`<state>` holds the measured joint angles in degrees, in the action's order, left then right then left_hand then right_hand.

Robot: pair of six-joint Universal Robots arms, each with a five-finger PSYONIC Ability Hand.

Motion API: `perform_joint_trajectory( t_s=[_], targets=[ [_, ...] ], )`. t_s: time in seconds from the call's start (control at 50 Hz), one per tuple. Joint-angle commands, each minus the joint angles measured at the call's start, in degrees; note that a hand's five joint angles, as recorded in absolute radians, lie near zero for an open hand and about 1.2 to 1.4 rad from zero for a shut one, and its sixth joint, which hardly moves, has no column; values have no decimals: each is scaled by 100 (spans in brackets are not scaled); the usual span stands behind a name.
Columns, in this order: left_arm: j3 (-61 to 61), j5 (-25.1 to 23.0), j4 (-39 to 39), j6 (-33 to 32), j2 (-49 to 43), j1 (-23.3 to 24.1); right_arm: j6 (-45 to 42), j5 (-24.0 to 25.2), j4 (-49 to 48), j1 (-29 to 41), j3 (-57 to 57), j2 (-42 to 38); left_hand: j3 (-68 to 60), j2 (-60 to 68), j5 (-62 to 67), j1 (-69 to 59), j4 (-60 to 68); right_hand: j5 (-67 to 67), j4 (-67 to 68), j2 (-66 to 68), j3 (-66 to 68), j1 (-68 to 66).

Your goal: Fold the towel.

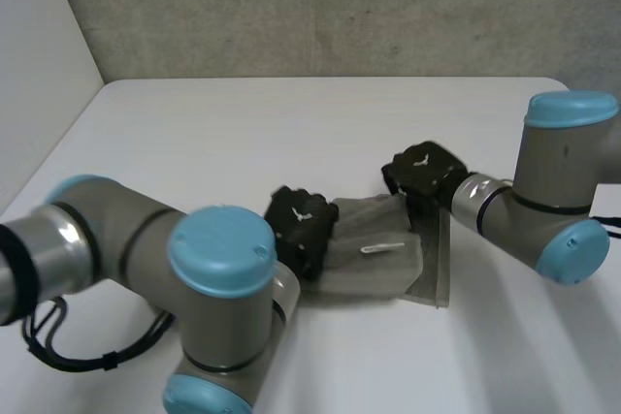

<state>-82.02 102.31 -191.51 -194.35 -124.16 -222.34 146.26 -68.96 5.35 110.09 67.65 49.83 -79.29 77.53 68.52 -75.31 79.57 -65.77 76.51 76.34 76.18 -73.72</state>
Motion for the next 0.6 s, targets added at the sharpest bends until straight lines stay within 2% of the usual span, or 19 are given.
perform_joint_trajectory(
  t_s=[0.02,0.14,0.18,0.2,0.24,0.3,0.34,0.36,0.38,0.4,0.42,0.44,0.46,0.6],
  targets=[
    [-437,-53,-27,64,944,-624,456,-1082,351,-276,-524,79,-71,247,148,-469,43,-423,349,366,382,-628],
    [-649,-62,-115,284,1210,-1030,421,-1542,678,-462,-630,88,-71,247,148,-469,43,-423,349,366,382,-628],
    [-780,-79,-141,572,1376,-1415,447,-1673,722,-549,-587,123,-71,247,148,-469,43,-423,349,366,382,-628],
    [-780,-79,-141,574,1377,-1417,448,-1674,722,-550,-586,123,-71,247,148,-469,43,-423,349,366,382,-628],
    [-946,-201,-150,880,1508,-1793,509,-1586,731,-628,-473,237,-71,247,148,-469,43,-423,349,366,382,-628],
    [-1009,-369,-150,978,1526,-1874,518,-1498,731,-602,-375,273,-71,247,148,-469,43,-423,349,366,382,-628],
    [-1123,-859,-141,1066,1526,-1883,553,-1227,722,-567,-165,308,-71,247,148,-469,43,-423,349,366,382,-628],
    [-1123,-861,-141,1066,1526,-1883,553,-1225,722,-567,-164,308,-71,247,148,-469,43,-423,349,366,382,-628],
    [-1184,-1088,-141,1083,1526,-1865,597,-1051,713,-559,-86,334,-71,247,148,-469,43,387,-461,-444,-428,182],
    [-1237,-1255,-141,1101,1535,-1848,675,-849,678,-558,-24,378,-71,247,148,-469,43,2943,-3017,-3000,-2984,2738],
    [-1237,-1257,-141,1101,1535,-1848,676,-847,678,-558,-24,378,-71,247,148,-469,43,2969,-3042,-3026,-3010,2763],
    [-1281,-1361,-141,1110,1552,-1804,789,-665,669,-558,20,439,-71,247,148,-469,43,5084,-5158,-5141,-5125,4878],
    [-1307,-1406,-141,1118,1561,-1734,938,-497,661,-532,46,518,-71,247,148,-469,43,6137,-6211,-6195,-6178,5932],
    [-1404,-1450,-106,1101,1561,-1461,1361,118,669,-111,-155,642,-71,247,148,-469,43,6351,-6425,-6408,-6392,6145]
  ],
)
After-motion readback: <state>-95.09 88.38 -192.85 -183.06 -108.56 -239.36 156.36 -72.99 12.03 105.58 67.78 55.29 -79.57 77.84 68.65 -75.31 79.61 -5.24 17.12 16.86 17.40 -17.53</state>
